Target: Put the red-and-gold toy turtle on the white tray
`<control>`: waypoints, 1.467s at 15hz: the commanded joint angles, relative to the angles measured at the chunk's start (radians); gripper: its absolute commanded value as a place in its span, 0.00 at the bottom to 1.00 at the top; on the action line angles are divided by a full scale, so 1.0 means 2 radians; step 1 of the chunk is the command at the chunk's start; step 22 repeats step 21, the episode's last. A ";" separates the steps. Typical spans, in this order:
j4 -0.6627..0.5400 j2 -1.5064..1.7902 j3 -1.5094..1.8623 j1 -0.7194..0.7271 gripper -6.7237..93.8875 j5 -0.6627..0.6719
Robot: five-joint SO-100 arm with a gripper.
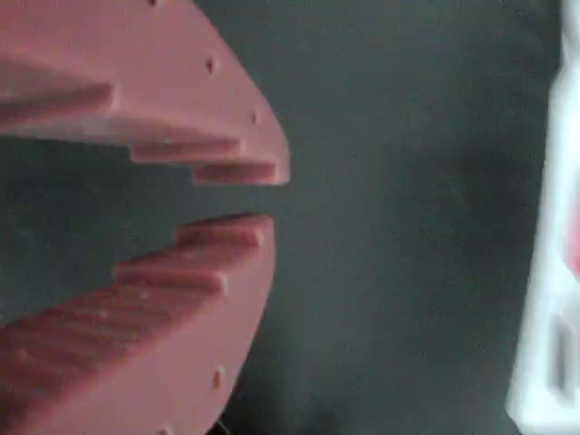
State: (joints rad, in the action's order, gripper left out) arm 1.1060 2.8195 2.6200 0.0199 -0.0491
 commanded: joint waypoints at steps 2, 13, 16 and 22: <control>0.030 0.108 0.069 -0.004 0.07 -0.004; 0.078 0.216 0.150 -0.021 0.07 -0.012; 0.078 0.216 0.150 -0.018 0.07 -0.008; 0.078 0.216 0.150 -0.018 0.07 -0.008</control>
